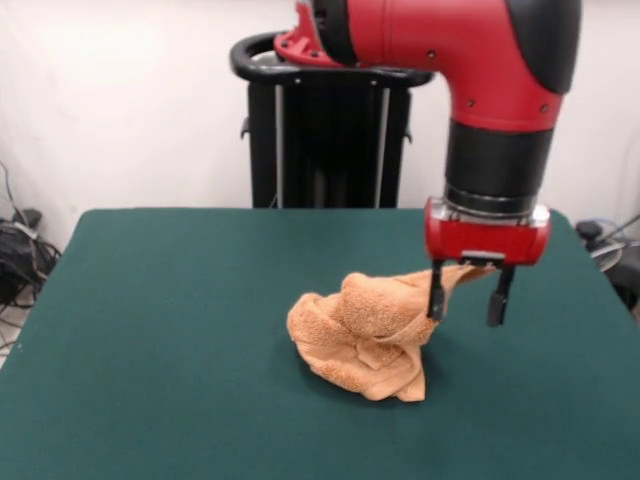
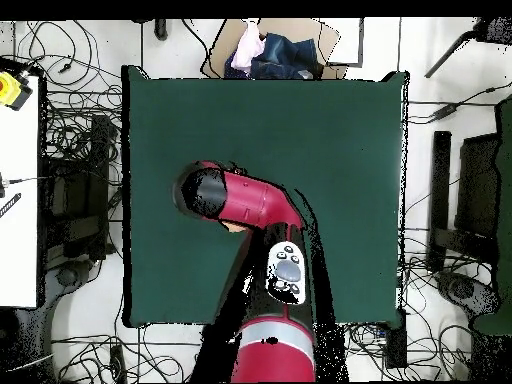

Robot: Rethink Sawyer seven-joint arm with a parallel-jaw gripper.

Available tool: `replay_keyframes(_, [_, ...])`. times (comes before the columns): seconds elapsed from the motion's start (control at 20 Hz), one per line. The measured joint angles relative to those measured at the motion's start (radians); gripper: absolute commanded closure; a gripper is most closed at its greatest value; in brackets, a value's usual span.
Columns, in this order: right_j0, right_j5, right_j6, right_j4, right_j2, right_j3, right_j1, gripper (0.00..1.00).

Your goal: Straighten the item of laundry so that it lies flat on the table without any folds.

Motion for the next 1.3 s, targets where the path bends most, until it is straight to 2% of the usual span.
replay_keyframes(0.35, [-0.034,-0.012,0.000,0.000,0.008,0.021,0.007,0.00])
replay_keyframes(0.9, [-0.026,-0.012,0.000,0.000,0.008,0.085,-0.022,0.00])
replay_keyframes(1.3, [-0.007,-0.012,0.000,0.000,0.004,0.089,-0.028,0.00])
